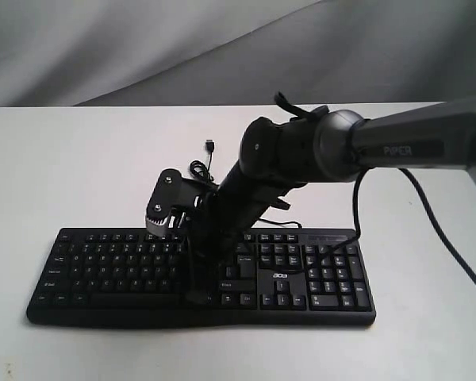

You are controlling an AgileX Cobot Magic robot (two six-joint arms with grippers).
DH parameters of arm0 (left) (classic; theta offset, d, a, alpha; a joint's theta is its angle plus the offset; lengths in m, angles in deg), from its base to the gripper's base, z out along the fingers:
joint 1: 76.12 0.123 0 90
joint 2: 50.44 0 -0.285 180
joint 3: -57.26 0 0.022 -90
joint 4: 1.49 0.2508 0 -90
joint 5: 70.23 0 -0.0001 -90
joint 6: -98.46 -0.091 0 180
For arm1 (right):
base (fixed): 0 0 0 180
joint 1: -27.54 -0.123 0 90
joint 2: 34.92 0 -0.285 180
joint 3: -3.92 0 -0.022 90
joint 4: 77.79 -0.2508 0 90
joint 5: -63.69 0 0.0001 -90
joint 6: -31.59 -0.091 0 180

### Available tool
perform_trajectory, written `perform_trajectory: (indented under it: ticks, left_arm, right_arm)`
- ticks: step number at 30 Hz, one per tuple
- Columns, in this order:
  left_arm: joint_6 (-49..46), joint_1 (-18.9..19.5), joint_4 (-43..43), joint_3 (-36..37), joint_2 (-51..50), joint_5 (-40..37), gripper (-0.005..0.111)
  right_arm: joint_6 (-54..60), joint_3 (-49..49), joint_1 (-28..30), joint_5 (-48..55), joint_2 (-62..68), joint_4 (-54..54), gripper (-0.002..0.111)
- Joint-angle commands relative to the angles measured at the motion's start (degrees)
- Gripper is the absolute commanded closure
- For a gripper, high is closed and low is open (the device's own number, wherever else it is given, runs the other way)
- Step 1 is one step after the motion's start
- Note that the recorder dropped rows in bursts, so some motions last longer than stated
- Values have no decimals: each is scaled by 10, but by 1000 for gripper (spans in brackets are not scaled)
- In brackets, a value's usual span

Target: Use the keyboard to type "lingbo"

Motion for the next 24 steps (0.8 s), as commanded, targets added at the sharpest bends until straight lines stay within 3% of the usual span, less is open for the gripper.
perform_trajectory:
  ticks: [1, 13, 24]
  left_arm:
    - [1, 1, -2, 3, 2, 4, 106]
    - [1, 1, -2, 3, 2, 4, 106]
    - [1, 1, -2, 3, 2, 4, 106]
  right_arm:
    - [3, -4, -3, 0, -18, 3, 108]
    - [2, 0, -16, -61, -31, -11, 108]
    - [-47, 53, -18, -23, 9, 27, 108]
